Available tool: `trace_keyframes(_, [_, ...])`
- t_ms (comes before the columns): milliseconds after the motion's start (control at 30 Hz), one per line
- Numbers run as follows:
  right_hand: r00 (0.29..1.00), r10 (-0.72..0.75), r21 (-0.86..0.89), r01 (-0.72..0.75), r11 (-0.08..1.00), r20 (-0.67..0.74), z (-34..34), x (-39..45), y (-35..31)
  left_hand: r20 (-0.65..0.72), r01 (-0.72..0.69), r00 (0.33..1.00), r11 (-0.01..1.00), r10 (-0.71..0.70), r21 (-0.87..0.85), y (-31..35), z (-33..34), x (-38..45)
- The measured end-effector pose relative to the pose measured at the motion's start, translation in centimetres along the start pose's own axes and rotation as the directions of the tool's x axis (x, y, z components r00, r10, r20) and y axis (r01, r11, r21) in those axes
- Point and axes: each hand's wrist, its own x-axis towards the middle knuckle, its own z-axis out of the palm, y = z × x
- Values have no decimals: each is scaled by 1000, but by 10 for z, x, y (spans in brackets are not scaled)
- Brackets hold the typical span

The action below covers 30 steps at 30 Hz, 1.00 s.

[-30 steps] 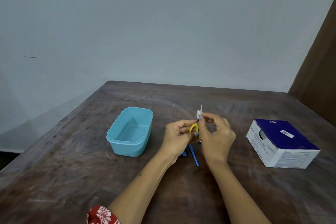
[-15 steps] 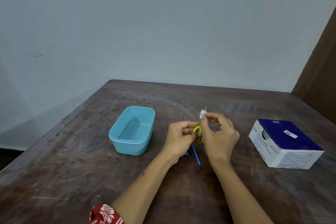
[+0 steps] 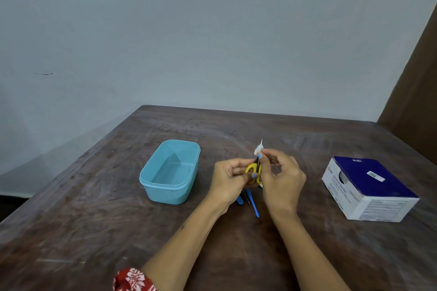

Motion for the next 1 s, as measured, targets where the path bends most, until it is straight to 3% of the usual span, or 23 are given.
trace_keyframes(167, [981,-182,-184,191,964,66,1,-2,6,6,35,999,991,-35,-130,1,0,2])
trace_keyframes(333, [970,-210,-278,236,931,123,3,-2,8,23,87,996,963,-84,-256,1,-1,4])
trace_keyframes(567, [972,-64,-204,111,973,224,3,-6,7,-6,78,997,952,-83,-297,4,-4,5])
trace_keyframes(800, [956,-107,-154,153,976,271,3,-7,7,-72,45,995,941,-73,-336,4,-7,9])
trace_keyframes(1000, [982,-142,-162,161,973,122,3,-5,5,18,78,997,971,-76,-224,0,-1,6])
